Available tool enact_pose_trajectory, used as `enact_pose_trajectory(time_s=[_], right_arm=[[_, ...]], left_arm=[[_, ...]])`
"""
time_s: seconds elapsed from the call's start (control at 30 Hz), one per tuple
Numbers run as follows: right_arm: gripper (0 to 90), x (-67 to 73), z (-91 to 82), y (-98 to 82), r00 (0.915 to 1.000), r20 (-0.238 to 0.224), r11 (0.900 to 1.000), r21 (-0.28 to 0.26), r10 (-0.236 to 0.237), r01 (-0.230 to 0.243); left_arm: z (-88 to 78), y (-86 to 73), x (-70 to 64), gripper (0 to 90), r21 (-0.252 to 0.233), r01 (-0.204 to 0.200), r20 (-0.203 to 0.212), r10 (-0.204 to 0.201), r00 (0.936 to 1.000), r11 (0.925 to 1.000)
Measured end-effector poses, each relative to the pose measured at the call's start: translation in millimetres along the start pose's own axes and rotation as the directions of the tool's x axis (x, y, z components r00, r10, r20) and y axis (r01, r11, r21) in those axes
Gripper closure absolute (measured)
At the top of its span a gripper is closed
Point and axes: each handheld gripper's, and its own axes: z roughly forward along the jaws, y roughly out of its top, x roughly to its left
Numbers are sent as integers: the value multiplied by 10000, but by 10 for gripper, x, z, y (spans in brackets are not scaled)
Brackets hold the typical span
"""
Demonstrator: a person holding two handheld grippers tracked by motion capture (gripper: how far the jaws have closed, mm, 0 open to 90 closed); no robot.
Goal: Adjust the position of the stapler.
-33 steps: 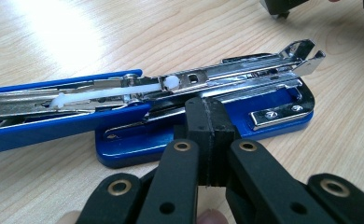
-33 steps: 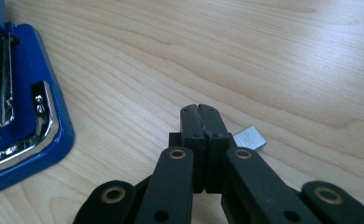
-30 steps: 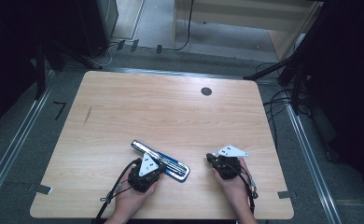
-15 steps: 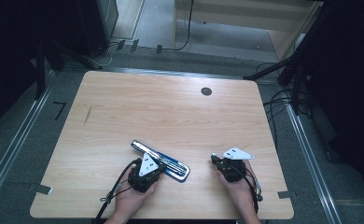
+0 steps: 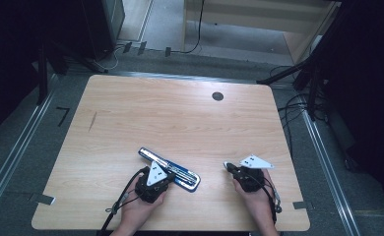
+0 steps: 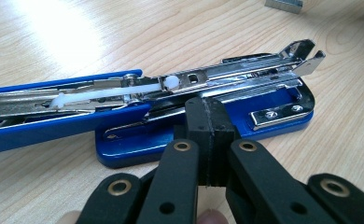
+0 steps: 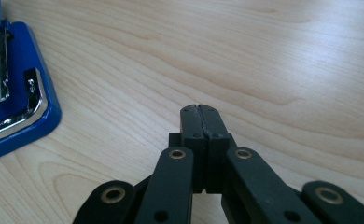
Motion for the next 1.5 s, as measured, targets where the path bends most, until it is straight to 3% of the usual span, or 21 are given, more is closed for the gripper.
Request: enact_pose_trajectory(time_s=[0.2,0.47,0.83,1.5], right_arm=[[900,-71,-76,25,9997,105,9997,-144,221,-219],[828,-149,-121,-15,9987,166,9989,-67,473,-472],[729,-75,-14,-54,9980,15,9978,184,637,-637],[779,-2,82,-99,9988,334,9989,292,355,-364]], left_arm=[[0,0,0,900,0,2,3,-2,10000,10000],[0,0,0,900,1,2,3,-2,10000,10000],[0,0,-1,900,-1,-5,-3,5,10000,10000],[-1,0,-2,900,3,-58,-9,58,10000,10000]])
